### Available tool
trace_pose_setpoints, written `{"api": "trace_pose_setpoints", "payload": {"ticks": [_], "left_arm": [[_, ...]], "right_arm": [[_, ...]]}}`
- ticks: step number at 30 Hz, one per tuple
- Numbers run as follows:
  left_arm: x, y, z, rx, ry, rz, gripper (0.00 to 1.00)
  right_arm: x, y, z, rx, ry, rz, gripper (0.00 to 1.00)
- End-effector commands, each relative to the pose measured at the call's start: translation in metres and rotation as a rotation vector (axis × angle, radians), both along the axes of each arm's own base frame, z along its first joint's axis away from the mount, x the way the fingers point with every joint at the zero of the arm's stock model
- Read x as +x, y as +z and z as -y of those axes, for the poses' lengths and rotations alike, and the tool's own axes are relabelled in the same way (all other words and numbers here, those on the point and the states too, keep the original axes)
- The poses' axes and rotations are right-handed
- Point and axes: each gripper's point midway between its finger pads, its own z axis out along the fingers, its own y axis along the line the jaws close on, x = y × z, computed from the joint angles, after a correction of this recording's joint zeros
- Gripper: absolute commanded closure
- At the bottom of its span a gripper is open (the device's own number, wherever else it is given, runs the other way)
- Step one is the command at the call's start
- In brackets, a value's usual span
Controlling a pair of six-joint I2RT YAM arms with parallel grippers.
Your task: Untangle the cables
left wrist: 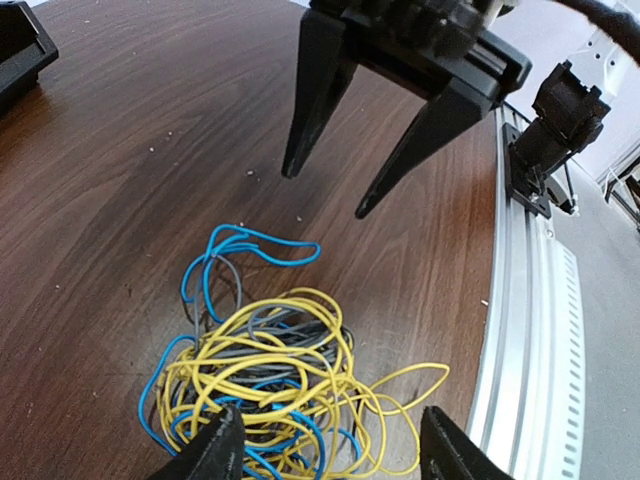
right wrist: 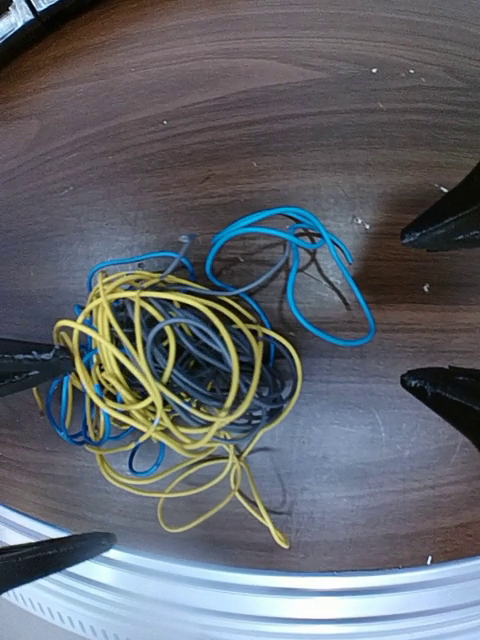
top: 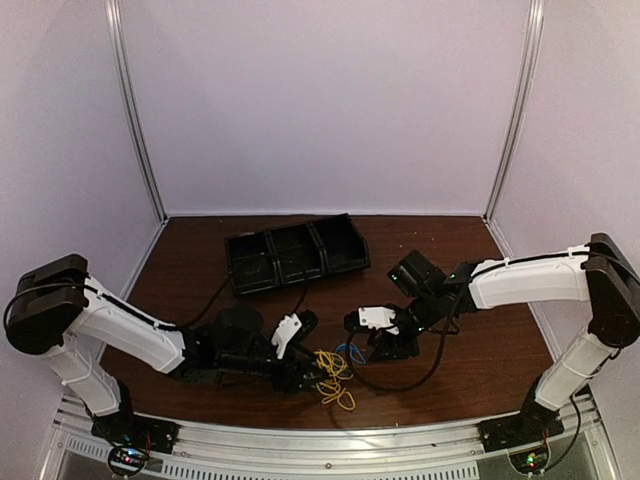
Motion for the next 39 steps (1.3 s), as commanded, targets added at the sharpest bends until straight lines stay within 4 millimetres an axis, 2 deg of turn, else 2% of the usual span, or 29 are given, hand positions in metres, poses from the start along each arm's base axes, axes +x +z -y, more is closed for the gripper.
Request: {"api": "trace_pose_setpoints", "payload": {"ticks": [1,5,11,19,24,34,39], "left_arm": [[0.007,0.017,0.010,-0.131,0.033,0.004,0.40],[0.013,0.008,0.011,-0.123,0.065,0.002,0.41],[0.016,0.003,0.010,-0.113,0.084,0.005,0.42],[0.016,-0.003,0.006,-0.100,0.094,-0.001,0.42],[0.017,-0.009,0.007,-0.090,0.100,-0.012,0.42],[0.019,-0.007,0.012,-0.113,0.103,-0.021,0.42],[0.020,-0.013,0.012,-0.101,0.114,-0.026,0.42]], "right_arm": [[0.004,0.008,-0.019,0.090,0.027,0.011,0.60],[-0.010,0.007,-0.016,0.076,0.108,0.007,0.62],[-0.016,-0.009,-0.015,0.028,0.130,-0.015,0.62],[-0.005,-0.023,-0.026,0.037,0.079,0.010,0.61],[0.006,-0.027,-0.029,0.024,0.037,0.047,0.71],[0.000,-0.037,-0.025,0.002,0.047,0.024,0.68],[0.005,-0.042,-0.026,-0.020,0.027,0.023,0.68]]}}
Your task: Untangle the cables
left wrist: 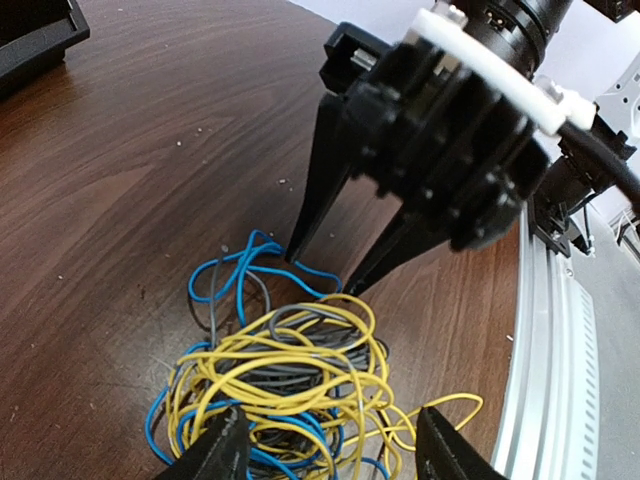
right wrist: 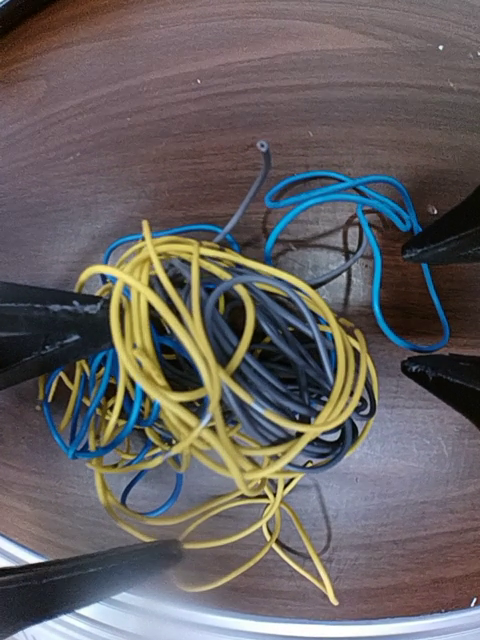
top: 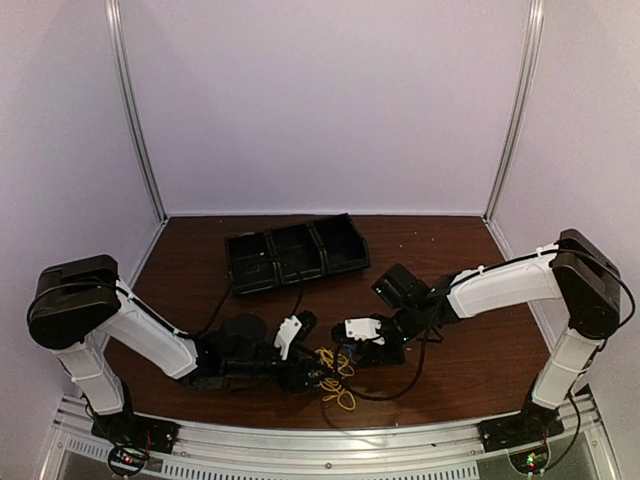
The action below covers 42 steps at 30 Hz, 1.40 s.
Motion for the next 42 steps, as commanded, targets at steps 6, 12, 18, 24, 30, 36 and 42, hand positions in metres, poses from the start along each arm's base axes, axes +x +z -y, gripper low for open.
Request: {"api": "trace_pose_setpoints", "payload": {"ticks": [6,12,18,24,30,36,42], "left_arm": [[0.009,-0.004,0.002,-0.007,0.042,0.004,0.41],[0.014,-0.011,-0.001,0.018,0.073,0.007,0.43],[0.020,-0.024,-0.010,0.102,0.113,0.017,0.67],[0.026,-0.036,-0.022,0.165,0.160,0.035,0.94],[0.028,-0.045,-0.032,0.204,0.188,0.030,1.00],[0.020,-0.048,-0.059,0.253,0.225,-0.004,1.00],[0.008,-0.063,-0.098,0.317,0.290,-0.063,1.00]], "right_arm": [[0.007,-0.008,-0.001,-0.027,-0.045,0.015,0.82],[0.010,0.005,-0.004,0.001,-0.064,0.022,1.00],[0.031,0.084,0.004,0.114,-0.101,0.000,1.00],[0.076,0.216,0.035,0.314,-0.198,0.059,1.00],[0.112,0.326,0.082,0.514,-0.316,0.158,1.00],[0.113,0.388,0.103,0.613,-0.364,0.258,1.00],[0.114,0.439,0.114,0.714,-0.393,0.309,1.00]]}}
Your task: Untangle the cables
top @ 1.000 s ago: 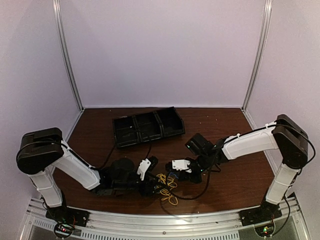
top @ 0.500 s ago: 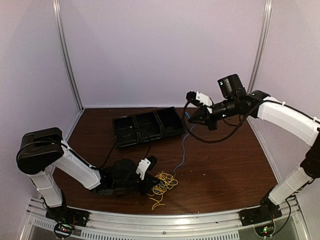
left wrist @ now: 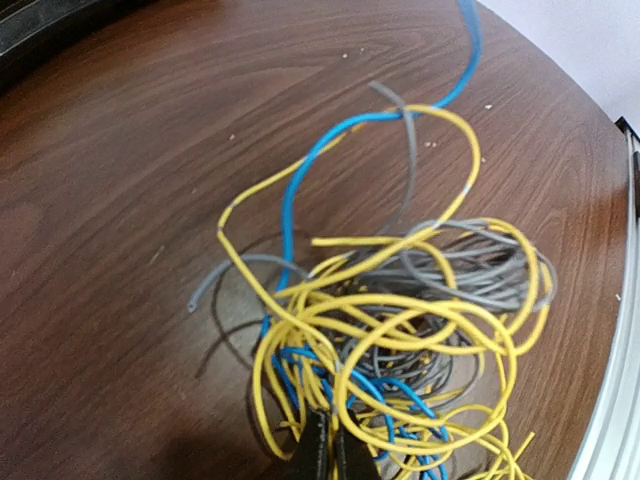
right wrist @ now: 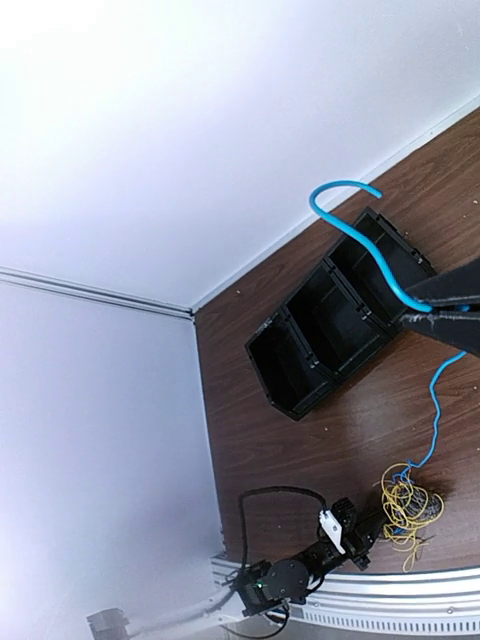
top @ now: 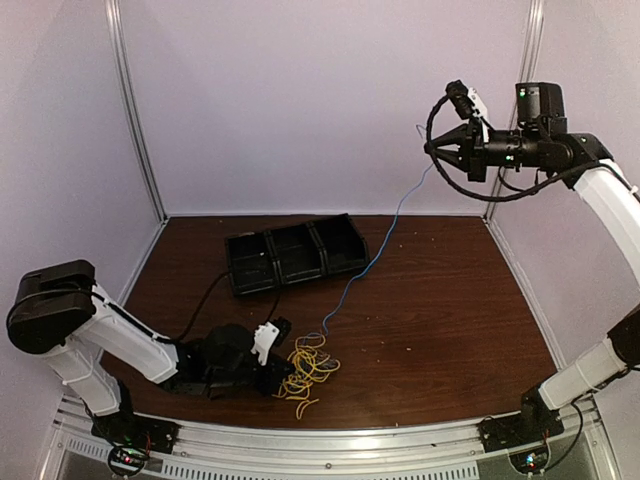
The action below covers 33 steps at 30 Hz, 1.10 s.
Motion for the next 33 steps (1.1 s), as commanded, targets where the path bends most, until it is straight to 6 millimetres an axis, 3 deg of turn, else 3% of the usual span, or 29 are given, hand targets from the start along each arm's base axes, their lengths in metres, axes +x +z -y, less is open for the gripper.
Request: {"api": "trace_pose_setpoints", "payload": {"ticks": [1,5,10,12,15,19,21,28,33], "left_arm": [[-0.010,-0.030,-0.043,0.112,0.088,-0.084,1.00],[-0.017,-0.035,-0.062,0.104,0.130,-0.118,1.00],[-0.018,-0.036,-0.073,0.099,0.161,-0.115,1.00],[-0.018,-0.036,-0.074,0.102,0.163,-0.113,1.00],[-0.017,-0.037,-0.074,0.106,0.164,-0.112,1.00],[-0.015,-0.033,-0.071,0.091,0.165,-0.103,1.00],[-0.014,-0.024,-0.066,0.069,0.157,-0.090,0.97],[-0.003,0.028,-0.049,-0.007,0.130,0.004,0.64],[0.008,0.072,-0.049,-0.031,0.143,0.116,0.45]], "right_arm": [[-0.007,0.047,0.010,0.102,-0.010,0.039,1.00],[-0.001,0.101,0.035,0.147,-0.075,0.154,1.00],[-0.004,0.179,0.087,0.254,-0.163,0.310,1.00],[-0.006,0.200,0.106,0.292,-0.185,0.347,1.00],[-0.008,0.210,0.117,0.326,-0.185,0.356,1.00],[0.000,0.185,0.115,0.316,-0.160,0.293,1.00],[0.012,0.155,0.115,0.301,-0.165,0.226,1.00],[0.017,0.078,0.114,0.238,-0.169,0.095,1.00],[0.005,0.020,0.092,0.196,-0.080,-0.006,1.00]]}}
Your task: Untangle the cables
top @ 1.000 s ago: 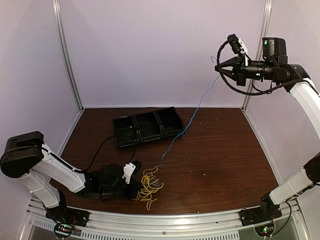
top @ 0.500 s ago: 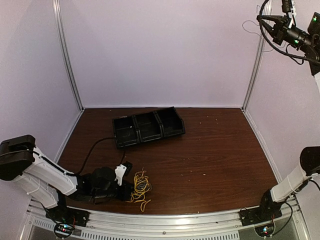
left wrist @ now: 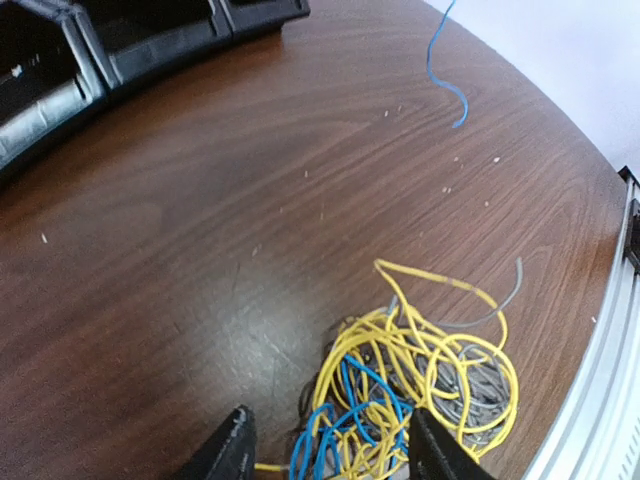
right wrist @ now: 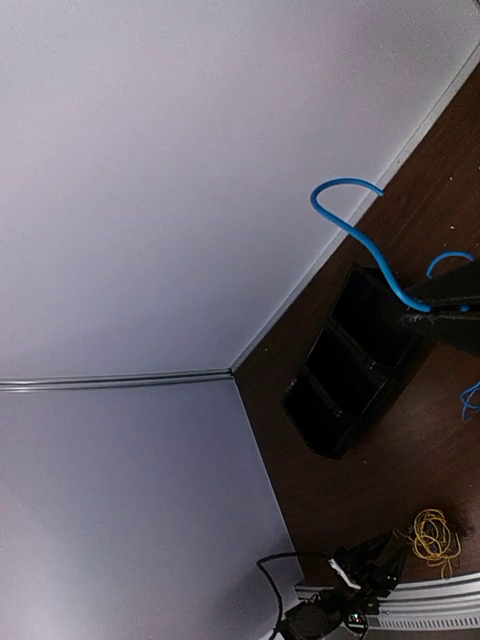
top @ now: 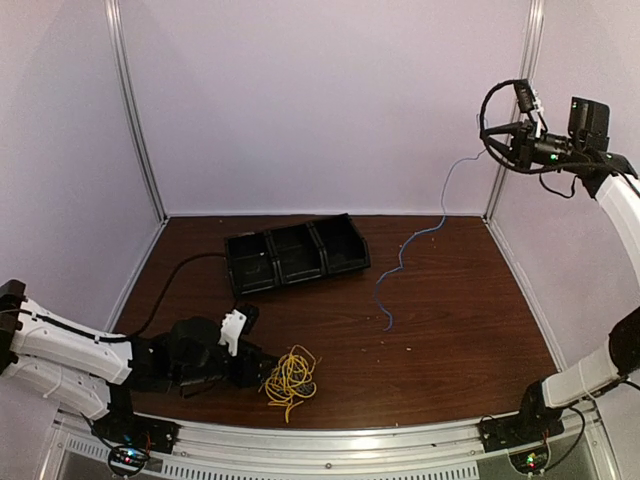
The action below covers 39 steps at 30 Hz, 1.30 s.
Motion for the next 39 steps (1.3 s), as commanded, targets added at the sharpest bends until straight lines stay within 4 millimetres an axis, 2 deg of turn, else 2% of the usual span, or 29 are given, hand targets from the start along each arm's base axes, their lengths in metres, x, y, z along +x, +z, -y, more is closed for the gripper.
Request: {"api": "trace_pose_setpoints", "payload": {"ticks": [1,7,10,13,17,21,24,26,29,31,36,39], "left_arm": [[0.015,0.045,0.002,-0.006,0.018,0.129,0.42],[0.026,0.088,0.010,-0.021,0.023,0.226,0.38],[0.031,0.101,0.021,-0.025,0.010,0.261,0.38],[0.036,0.114,0.039,-0.048,-0.022,0.297,0.36],[0.039,0.131,0.079,-0.105,-0.115,0.335,0.36],[0.042,0.158,0.117,-0.184,-0.205,0.418,0.36],[0.049,0.171,0.144,-0.201,-0.246,0.470,0.36],[0.055,0.171,0.160,-0.196,-0.257,0.482,0.36],[0.079,0.176,0.174,-0.193,-0.183,0.469,0.36],[0.092,0.171,0.182,-0.202,-0.178,0.445,0.37],[0.085,0.172,0.199,-0.247,-0.277,0.495,0.38],[0.077,0.177,0.204,-0.278,-0.332,0.515,0.43]], "right_arm": [[-0.034,-0.026,-0.027,-0.050,0.123,0.012,1.00],[-0.049,-0.090,-0.064,-0.103,0.215,-0.092,1.00],[-0.056,-0.109,-0.082,-0.120,0.255,-0.119,1.00],[-0.061,-0.127,-0.101,-0.145,0.287,-0.143,1.00],[-0.075,-0.143,-0.126,-0.164,0.369,-0.179,1.00],[-0.095,-0.142,-0.144,-0.172,0.472,-0.184,1.00],[-0.110,-0.133,-0.156,-0.183,0.521,-0.169,1.00],[-0.118,-0.125,-0.162,-0.199,0.542,-0.146,1.00],[-0.131,-0.117,-0.169,-0.207,0.587,-0.139,1.00],[-0.137,-0.113,-0.172,-0.202,0.612,-0.138,1.00],[-0.142,-0.110,-0.174,-0.201,0.627,-0.134,1.00],[-0.143,-0.111,-0.174,-0.202,0.629,-0.134,1.00]]}}
